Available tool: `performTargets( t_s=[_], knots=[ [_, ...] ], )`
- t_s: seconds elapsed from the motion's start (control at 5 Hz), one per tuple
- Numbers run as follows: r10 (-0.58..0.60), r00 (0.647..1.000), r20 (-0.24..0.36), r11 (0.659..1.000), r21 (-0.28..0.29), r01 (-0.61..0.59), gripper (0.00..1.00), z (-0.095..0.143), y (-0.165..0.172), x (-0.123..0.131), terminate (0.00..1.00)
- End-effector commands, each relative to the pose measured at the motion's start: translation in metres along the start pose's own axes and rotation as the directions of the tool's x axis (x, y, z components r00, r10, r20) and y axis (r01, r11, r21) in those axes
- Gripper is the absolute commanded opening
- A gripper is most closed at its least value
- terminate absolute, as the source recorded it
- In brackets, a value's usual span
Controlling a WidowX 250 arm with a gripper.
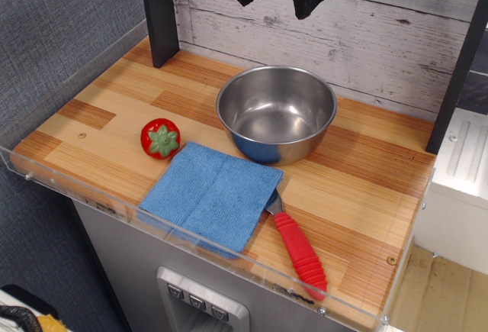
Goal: Move the silver bowl behind the red tomato
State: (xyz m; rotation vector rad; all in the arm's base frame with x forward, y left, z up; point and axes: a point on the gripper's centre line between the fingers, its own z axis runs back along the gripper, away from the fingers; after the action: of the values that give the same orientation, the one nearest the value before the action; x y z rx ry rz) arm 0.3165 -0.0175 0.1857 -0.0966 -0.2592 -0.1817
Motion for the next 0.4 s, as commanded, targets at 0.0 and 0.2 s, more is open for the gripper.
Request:
performTargets(
  t_s=[0.0,0.2],
  knots=[
    [0.0,1.0,0.0,1.0,0.0,0.0,1.0,0.0,0.0,0.0,0.0],
    [0.032,0.999,0.0,0.999,0.003,-0.032,1.0,-0.0019,0.0082,0.0017,0.0]
  ],
)
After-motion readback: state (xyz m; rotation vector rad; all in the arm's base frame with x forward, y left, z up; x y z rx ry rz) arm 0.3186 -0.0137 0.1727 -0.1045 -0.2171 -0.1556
